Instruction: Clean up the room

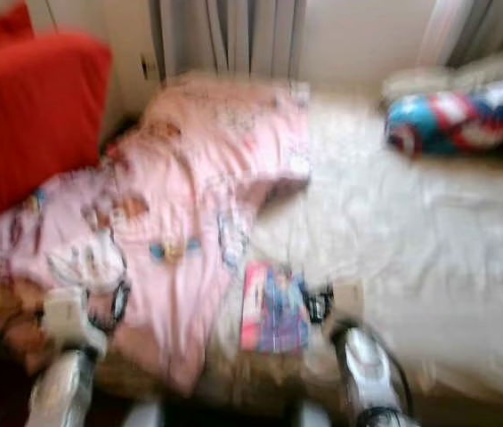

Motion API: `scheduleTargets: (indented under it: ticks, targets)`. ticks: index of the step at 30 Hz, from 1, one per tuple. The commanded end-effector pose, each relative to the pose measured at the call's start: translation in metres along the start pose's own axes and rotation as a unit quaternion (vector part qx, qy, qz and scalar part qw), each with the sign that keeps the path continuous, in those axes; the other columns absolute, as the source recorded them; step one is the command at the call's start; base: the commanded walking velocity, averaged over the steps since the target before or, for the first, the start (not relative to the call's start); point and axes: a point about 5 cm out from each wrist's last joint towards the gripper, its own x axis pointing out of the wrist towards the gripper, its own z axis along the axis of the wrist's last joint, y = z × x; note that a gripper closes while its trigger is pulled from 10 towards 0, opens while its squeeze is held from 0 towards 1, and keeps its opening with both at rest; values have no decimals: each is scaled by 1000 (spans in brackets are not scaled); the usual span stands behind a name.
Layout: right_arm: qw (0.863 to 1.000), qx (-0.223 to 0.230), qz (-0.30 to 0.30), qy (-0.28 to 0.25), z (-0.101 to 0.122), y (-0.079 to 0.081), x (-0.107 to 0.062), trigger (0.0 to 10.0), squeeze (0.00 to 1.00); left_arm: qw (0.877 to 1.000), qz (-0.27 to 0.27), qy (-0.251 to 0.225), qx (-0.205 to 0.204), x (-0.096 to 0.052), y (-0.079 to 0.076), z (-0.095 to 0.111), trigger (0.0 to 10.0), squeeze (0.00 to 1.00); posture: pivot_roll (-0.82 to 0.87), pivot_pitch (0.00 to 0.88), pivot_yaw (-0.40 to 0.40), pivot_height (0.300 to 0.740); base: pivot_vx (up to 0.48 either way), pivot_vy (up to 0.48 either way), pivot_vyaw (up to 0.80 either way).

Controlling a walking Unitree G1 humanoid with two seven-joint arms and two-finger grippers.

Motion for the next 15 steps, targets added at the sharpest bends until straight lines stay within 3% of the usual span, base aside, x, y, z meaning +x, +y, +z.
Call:
scheduleTargets:
  ticks: [1,5,9,12,15]
  targets:
    - [1000,9,-1,0,4,5,5,10000,0,1000,1,12,3,0,3,-2,10000,0,75,54,-74,611,0,0,0]
    - [1000,31,2,-2,5,25,12,10000,0,1000,-12,-3,16,5,10,11,10000,0,87,72,-73,611,0,0,0]
    - [999,43,-3,21,-6,31,10,10000,0,1000,1,1,22,2,15,10,10000,0,106,96,-50,611,0,0,0]
    - [998,50,-19,44,-17,30,5,10000,0,1000,0,2,8,-5,14,13,10000,0,132,125,-7,611,0,0,0]
    - [995,73,-47,58,-27,25,0,10000,0,1000,-4,8,27,-10,21,17,10000,0,151,156,19,611,0,0,0]
